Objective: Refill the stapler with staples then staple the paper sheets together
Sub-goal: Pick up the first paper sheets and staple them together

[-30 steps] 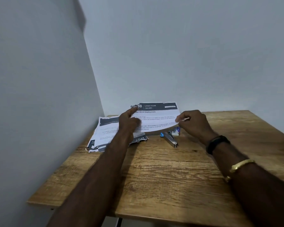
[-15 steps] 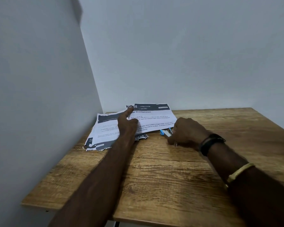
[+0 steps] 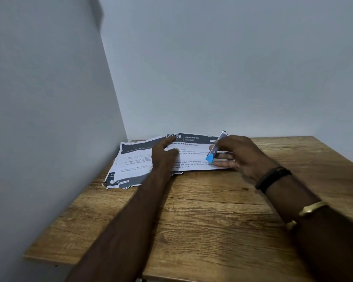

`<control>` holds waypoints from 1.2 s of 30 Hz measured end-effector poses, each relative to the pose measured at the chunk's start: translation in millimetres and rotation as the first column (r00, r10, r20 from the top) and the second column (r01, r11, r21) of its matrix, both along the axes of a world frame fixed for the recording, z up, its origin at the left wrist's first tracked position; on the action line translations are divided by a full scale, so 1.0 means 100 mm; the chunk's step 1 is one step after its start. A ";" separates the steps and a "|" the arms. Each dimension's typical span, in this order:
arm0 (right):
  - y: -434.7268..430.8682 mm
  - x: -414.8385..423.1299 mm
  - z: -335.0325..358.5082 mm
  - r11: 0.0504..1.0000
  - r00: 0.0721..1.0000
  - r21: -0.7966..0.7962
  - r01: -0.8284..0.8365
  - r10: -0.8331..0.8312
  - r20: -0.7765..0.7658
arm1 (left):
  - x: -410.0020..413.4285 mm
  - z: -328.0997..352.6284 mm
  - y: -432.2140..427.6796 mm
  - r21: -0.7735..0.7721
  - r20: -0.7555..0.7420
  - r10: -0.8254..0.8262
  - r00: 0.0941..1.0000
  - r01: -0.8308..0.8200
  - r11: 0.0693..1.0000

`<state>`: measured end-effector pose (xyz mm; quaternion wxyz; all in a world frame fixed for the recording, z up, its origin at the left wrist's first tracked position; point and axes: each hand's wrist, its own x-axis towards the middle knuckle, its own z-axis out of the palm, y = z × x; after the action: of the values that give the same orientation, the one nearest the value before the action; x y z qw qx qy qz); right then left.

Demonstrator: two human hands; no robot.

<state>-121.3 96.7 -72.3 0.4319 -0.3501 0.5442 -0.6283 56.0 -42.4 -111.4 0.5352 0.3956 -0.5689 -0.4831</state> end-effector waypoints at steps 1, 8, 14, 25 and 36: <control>0.00 -0.01 0.00 1.000 0.997 -0.022 -0.010 0.011 0.076 | -0.01 -0.01 0.01 -0.011 -0.013 -0.006 1.000 0.006 1.000; -0.11 0.07 0.04 0.990 0.945 -0.139 0.014 0.032 0.325 | -0.03 -0.02 0.10 -0.069 0.072 -0.065 0.995 0.070 0.995; -0.29 0.17 0.10 0.979 0.984 -0.195 0.050 -0.014 0.180 | -0.06 0.03 0.22 -0.247 0.166 -0.144 0.976 0.183 0.952; -0.28 0.26 0.20 0.966 0.970 -0.251 -0.061 -0.002 -0.244 | -0.04 0.12 0.33 -0.349 0.204 -0.145 0.968 0.210 0.913; -0.39 0.17 0.17 0.970 0.898 -0.243 -0.017 -0.092 -0.429 | -0.04 0.13 0.39 -0.346 0.172 -0.137 0.975 0.190 0.919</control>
<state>-104.4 57.6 -55.1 0.2407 -0.5213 0.5536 -0.6032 51.6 -3.0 -98.2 0.5136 0.2757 -0.7162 -0.3837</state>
